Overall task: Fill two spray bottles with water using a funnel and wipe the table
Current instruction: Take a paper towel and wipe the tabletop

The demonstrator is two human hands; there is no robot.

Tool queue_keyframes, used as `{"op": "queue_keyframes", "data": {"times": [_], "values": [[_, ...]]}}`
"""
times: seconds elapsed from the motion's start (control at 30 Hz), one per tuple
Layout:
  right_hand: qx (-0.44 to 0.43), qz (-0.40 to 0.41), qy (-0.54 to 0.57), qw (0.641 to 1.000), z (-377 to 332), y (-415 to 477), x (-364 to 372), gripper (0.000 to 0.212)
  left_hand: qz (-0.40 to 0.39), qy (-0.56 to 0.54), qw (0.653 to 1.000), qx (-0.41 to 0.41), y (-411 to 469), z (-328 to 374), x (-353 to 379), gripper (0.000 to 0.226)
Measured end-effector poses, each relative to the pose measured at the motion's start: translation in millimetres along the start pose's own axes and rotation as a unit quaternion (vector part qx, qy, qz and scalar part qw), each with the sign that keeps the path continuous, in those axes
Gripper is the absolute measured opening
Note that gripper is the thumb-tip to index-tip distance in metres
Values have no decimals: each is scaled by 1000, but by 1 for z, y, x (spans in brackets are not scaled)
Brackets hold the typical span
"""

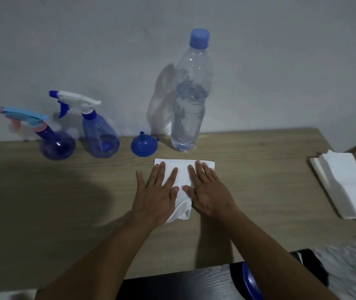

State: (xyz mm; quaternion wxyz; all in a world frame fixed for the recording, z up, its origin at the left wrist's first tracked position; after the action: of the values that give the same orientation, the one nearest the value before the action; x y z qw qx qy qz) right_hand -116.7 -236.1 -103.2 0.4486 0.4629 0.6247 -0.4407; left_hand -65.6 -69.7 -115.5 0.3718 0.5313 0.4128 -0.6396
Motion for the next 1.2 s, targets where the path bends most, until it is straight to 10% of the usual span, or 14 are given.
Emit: {"op": "queue_keyframes", "data": {"times": [0.57, 1.2], "values": [[127, 29, 88, 988, -4, -51, 7, 95, -21, 34, 997, 66, -35, 36, 0, 61], [86, 44, 2, 995, -288, 99, 51, 82, 0, 61, 998, 5, -71, -274, -23, 66]]}}
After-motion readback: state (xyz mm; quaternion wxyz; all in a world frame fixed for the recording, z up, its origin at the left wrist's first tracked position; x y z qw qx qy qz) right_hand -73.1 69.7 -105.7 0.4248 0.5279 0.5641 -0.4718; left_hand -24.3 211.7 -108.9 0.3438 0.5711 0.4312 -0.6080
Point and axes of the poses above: each hand's wrist, its own y-axis towards the middle knuckle, its own x-axis out of the palm, z = x × y, the point moved 3 cm from there along y, towards the middle knuckle, and after that the axes turned 11 degrees about -x, right-handed, at the moved point
